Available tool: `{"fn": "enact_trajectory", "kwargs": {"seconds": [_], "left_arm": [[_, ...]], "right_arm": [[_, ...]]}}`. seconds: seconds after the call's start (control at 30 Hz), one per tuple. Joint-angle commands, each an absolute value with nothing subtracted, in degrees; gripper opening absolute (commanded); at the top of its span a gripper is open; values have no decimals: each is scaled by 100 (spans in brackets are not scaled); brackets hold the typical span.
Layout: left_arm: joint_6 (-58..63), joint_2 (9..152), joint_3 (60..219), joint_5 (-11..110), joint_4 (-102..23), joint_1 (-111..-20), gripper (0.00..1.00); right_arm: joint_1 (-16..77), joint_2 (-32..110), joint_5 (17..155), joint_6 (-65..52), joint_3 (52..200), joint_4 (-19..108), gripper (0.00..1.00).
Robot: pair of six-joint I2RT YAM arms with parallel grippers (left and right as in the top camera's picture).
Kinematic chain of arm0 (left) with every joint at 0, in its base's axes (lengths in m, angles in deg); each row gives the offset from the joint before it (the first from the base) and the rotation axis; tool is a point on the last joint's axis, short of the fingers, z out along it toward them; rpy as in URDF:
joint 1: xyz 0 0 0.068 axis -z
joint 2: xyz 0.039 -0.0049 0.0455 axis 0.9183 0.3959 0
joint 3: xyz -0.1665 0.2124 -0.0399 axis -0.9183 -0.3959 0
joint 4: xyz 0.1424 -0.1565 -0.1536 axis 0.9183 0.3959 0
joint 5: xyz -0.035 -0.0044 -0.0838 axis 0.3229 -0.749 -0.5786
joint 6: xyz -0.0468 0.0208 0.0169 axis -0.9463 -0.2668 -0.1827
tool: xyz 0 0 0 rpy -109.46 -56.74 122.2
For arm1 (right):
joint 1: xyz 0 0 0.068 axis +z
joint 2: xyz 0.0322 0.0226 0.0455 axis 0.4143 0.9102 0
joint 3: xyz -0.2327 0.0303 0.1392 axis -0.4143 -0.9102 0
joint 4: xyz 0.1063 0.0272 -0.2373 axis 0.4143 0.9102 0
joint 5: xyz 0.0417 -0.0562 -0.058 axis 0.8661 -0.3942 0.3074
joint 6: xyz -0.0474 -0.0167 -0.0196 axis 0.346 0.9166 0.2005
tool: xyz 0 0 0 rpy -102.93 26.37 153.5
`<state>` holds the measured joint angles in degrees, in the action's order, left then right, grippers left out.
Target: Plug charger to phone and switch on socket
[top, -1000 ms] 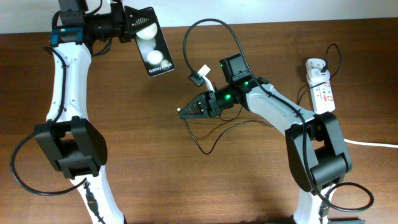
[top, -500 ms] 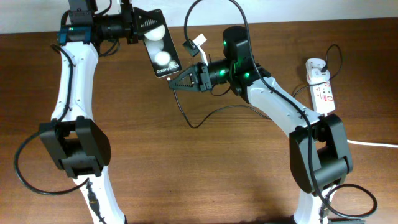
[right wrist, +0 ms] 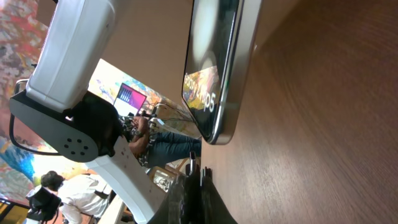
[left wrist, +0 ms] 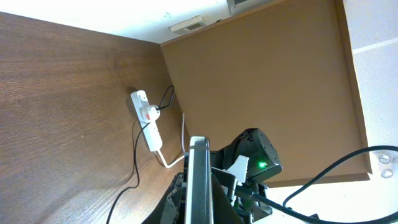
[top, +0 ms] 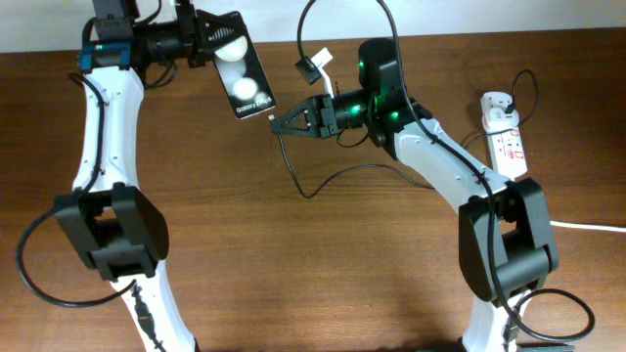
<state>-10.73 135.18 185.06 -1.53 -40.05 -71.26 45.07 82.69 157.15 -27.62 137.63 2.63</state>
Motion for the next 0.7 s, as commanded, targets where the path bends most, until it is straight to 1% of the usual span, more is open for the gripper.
{"fn": "enact_trajectory", "kwargs": {"seconds": [0.0, 0.13, 0.3, 0.43, 0.67], "left_arm": [[-1025, 13348, 18578, -260, -4038, -7134, 0], [-1082, 13348, 18578, -63, -4045, -7134, 0], [-1301, 13348, 18578, 151, -4110, -7134, 0], [-1441, 13348, 18578, 133, -4235, -7130, 0], [-1438, 13348, 18578, -267, -4366, -7117, 0]], "right_arm": [[4512, 8156, 15651, -2937, 13831, 241, 4], [4512, 8156, 15452, -3278, 13831, 241, 4], [4518, 8156, 15358, -3278, 13831, 241, 4], [4518, 8156, 15275, -3278, 13831, 239, 4], [4582, 8156, 15406, -3278, 13831, 3, 4]]}}
